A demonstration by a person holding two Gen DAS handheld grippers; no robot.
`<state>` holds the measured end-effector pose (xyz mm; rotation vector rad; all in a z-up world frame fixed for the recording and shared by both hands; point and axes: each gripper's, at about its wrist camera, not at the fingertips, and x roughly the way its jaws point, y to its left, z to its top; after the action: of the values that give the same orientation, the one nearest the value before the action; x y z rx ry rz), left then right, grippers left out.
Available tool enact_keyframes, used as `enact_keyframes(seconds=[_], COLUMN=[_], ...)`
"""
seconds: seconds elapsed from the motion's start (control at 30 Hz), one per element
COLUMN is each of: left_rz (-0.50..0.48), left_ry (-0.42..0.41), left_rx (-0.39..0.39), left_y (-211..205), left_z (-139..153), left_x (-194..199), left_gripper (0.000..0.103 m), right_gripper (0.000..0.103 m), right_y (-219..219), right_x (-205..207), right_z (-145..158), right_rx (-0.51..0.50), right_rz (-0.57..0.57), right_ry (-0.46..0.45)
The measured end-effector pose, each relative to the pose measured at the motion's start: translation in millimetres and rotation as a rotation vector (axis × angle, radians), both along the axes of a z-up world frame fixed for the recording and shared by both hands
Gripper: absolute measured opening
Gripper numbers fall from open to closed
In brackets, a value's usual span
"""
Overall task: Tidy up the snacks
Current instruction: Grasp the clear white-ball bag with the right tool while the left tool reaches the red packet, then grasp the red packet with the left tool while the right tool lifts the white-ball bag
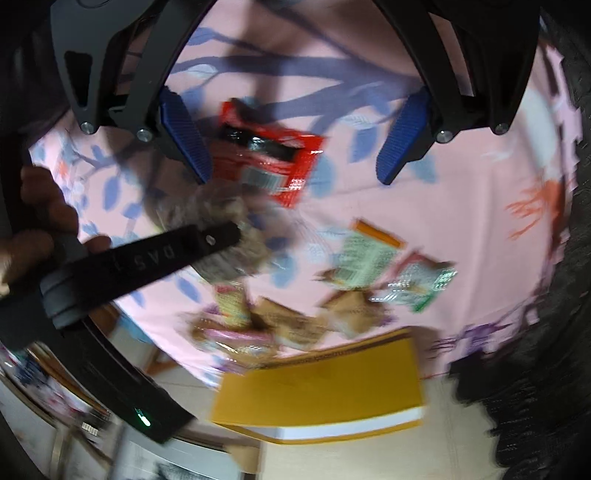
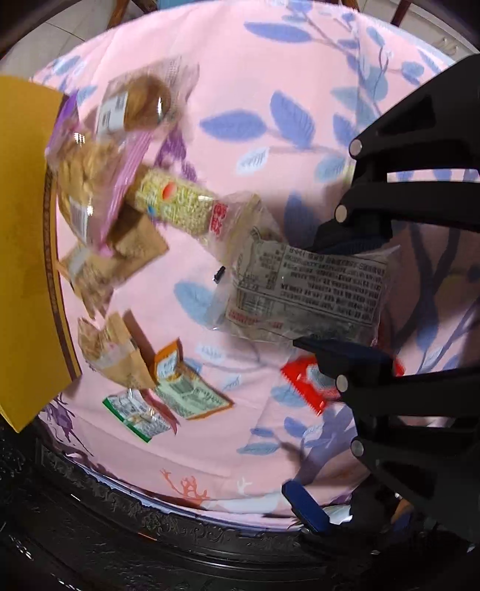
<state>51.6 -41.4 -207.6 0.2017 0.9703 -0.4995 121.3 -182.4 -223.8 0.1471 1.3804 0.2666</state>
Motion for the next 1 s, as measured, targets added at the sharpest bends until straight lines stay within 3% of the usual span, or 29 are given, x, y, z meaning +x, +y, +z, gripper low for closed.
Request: enact_keyframes(seconds=[0.1,0.27,0.43,0.6,0.77,0.83,0.87,0.97,1.0], left_rz=[-0.063,-0.078,-0.112,-0.12,-0.144,-0.13,-0.121,-0.133,-0.136], left_ry=[0.023,0.102,0.052,-0.006,-0.029,-0.027,-0.023,-0.036,-0.034], left_rx=[-0.006,0.006,0.036,0.075,0.086,0.081,0.066,0.077,0.076], left_y=[-14.7,-25.7,-28.3,-30.8,-34.6,-34.2,-32.4,-34.3,-34.1], left_z=[-11.9,-46.4,-58.4,-57.9,-56.8,-57.7,-58.1,-57.9,-57.6], left_x=[-0.5,5.5,1.9,-2.5,-2.7,-2.0,-2.3,-3.9,-3.5], left_gripper=[0.092,0.092,0.092,0.071,0.067,0.072,0.073,0.075,0.074], right_gripper=[0.04,0.04,0.045,0.047,0.059,0.075,0.077,0.074,0.065], right_y=[-16.8,-38.1,-45.4,-56.1,-36.4,-25.9,-20.4,-11.1,-11.9], right_x=[-7.5,-17.7,-22.3,-26.6,-20.2,-16.8,-17.2,-18.9,-19.0], right_z=[-0.8,-2.2,-10.0,-13.2,-13.9,-15.8,-16.8,-17.3,-16.8], right_rx=[-0.038,-0.055,-0.028,0.01,-0.047,-0.052,-0.073,-0.147,-0.163], right_rz=[0.01,0.022,0.019,0.003,0.013,0.02,0.033,0.057,0.057], right_ry=[-0.022,-0.052,-0.065,-0.066,-0.067,-0.067,-0.071,-0.083,-0.085])
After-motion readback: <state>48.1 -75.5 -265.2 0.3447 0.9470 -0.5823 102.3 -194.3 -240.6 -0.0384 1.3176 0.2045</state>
